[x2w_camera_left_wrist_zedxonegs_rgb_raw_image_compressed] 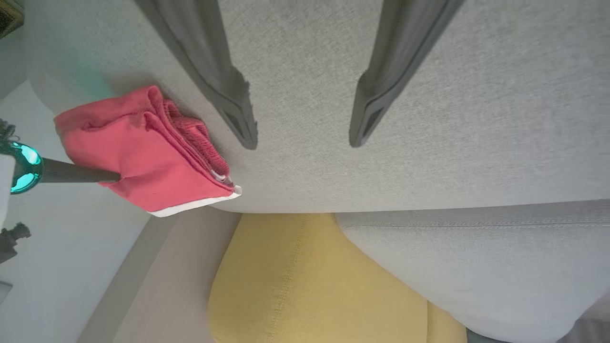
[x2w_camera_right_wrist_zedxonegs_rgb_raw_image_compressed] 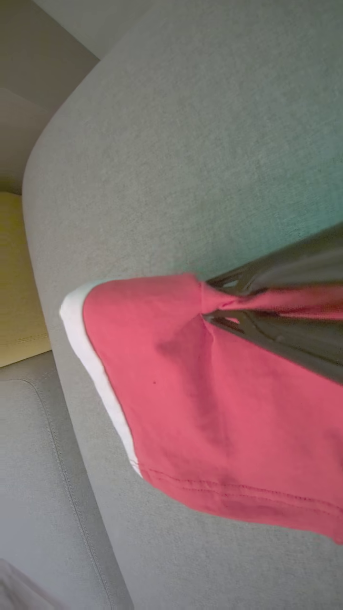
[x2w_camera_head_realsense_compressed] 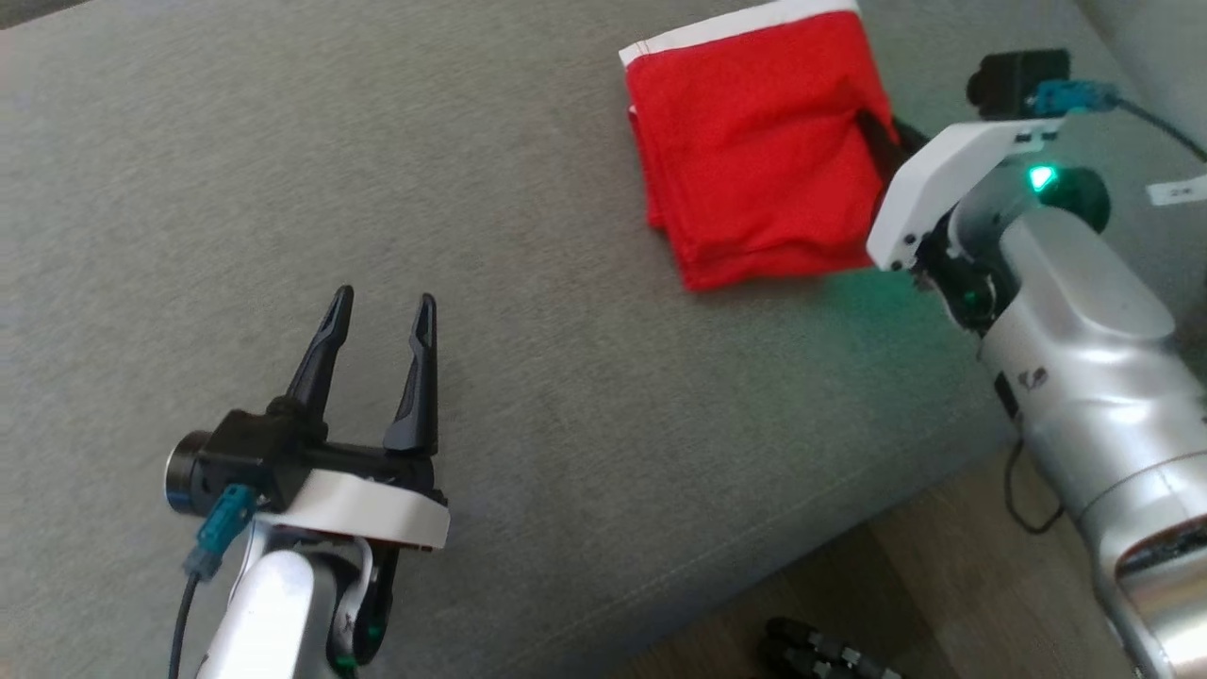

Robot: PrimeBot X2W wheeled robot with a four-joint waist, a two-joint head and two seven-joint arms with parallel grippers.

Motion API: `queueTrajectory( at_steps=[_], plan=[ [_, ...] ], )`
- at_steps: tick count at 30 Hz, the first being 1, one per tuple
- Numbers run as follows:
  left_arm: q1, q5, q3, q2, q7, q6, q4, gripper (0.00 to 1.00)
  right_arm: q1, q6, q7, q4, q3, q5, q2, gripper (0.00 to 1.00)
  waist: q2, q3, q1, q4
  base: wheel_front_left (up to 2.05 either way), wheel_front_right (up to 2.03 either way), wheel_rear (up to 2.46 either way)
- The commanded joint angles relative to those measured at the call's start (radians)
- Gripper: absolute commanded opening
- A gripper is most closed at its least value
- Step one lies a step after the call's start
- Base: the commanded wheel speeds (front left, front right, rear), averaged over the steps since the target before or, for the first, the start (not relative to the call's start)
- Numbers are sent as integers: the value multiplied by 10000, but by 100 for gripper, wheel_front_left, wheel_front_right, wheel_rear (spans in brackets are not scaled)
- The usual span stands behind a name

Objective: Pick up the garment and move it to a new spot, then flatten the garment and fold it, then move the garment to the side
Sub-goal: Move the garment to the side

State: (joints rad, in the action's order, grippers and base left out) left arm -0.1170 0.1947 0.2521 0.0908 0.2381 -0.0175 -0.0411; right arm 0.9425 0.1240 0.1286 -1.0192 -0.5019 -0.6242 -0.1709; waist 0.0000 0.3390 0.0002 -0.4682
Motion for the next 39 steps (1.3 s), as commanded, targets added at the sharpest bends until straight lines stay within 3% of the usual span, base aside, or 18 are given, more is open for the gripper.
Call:
queueTrajectory(
  at_steps=[1,10,18,25,36,37,39],
  plan=[
    [-285,-43,-229,69,7,-15,295,100,391,67,-191,186,13,29,-15,0,0,30,-2,215,0,0,0],
    [-443,19,-122,29,57,-68,421,100,1606,67,-659,-1160,366,641,-692,0,0,324,-2,1339,0,0,0],
    [-694,79,-24,9,98,-75,592,100,3014,67,-772,-2437,697,1511,-2091,0,0,798,-2,2230,0,0,0],
    [-872,125,63,-48,147,-101,665,100,3667,67,-598,-2650,864,2182,-3041,0,0,1142,-2,2583,0,0,0],
    [-1050,193,137,-119,210,-107,630,100,3651,67,-425,-2711,1651,3476,-3890,0,0,1453,-2,2862,0,0,0],
    [-1071,193,137,-121,213,-102,626,100,3638,67,-446,-2712,1769,3652,-3975,16,0,1486,-2,2876,0,0,0],
    [-1115,197,125,-119,218,-90,603,100,3594,67,-466,-2712,2018,4042,-4076,75,0,1541,-2,2900,0,0,0]
  ],
)
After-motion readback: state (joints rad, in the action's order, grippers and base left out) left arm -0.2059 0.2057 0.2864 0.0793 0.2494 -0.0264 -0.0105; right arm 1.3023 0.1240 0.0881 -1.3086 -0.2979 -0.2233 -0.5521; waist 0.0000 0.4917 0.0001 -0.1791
